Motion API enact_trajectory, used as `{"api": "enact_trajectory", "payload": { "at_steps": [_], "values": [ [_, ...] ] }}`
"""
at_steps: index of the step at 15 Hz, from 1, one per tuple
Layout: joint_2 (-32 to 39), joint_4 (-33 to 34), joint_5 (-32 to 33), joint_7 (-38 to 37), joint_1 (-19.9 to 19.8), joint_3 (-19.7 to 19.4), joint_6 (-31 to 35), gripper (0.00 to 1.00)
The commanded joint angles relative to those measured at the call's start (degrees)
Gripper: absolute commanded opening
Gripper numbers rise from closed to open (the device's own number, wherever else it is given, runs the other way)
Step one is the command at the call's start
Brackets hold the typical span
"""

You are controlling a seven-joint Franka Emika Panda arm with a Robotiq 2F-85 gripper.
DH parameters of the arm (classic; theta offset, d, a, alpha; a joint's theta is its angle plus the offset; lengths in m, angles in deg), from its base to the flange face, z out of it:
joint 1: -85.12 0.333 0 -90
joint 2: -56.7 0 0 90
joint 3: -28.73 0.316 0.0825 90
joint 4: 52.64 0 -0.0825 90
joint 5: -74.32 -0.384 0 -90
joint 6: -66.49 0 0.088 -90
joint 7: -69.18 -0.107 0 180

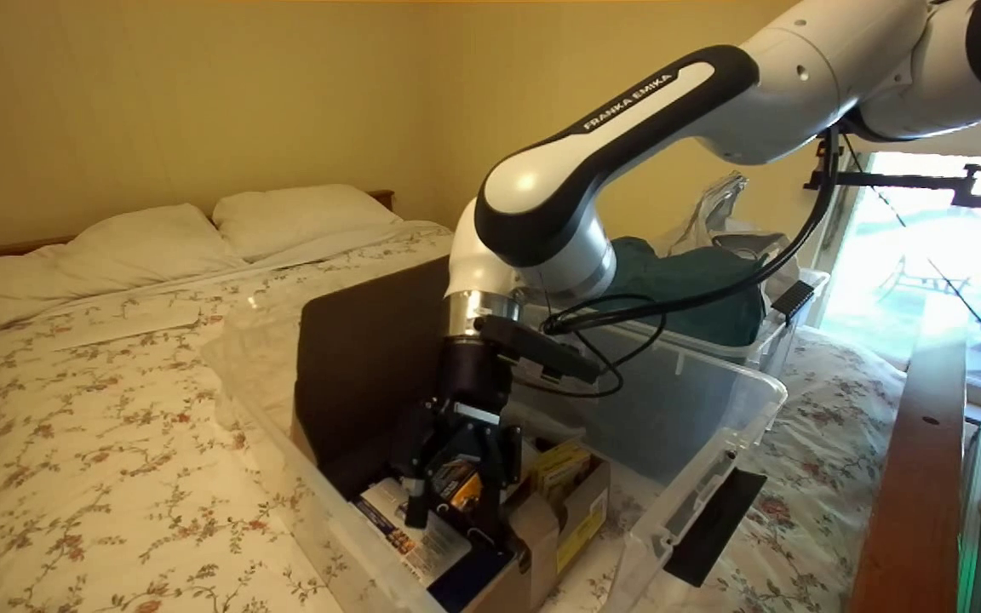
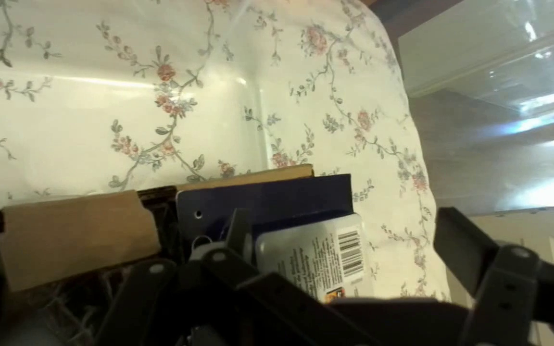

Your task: Move the black box to the crate on the right

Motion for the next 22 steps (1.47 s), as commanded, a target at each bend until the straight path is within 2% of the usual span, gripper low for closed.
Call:
{"api": "enact_trajectory", "payload": {
  "at_steps": [1, 2, 3, 6, 9, 16, 17, 22],
  "values": [
    [1.8, 1.7, -3.3, 2.0, 1.2, 0.0, 2.3, 0.66],
    [1.2, 1.5, -1.4, 1.1, 2.4, -1.3, 2.8, 0.72],
    [0.2, 1.0, 0.7, 0.0, 3.5, -2.8, 3.7, 0.89],
    [-2.8, -0.6, 7.0, -2.0, 5.6, -6.6, 8.2, 0.99],
    [-2.6, -0.8, 12.4, -4.9, 7.9, -9.0, 16.4, 1.0],
    [-1.0, -2.3, 20.1, -15.0, 12.4, -13.9, 15.8, 1.0],
    [-0.8, -2.1, 19.7, -15.6, 12.3, -13.7, 15.1, 1.0],
    [1.3, 0.3, 11.6, -11.9, 7.5, -6.3, 13.0, 1.0]
  ]
}}
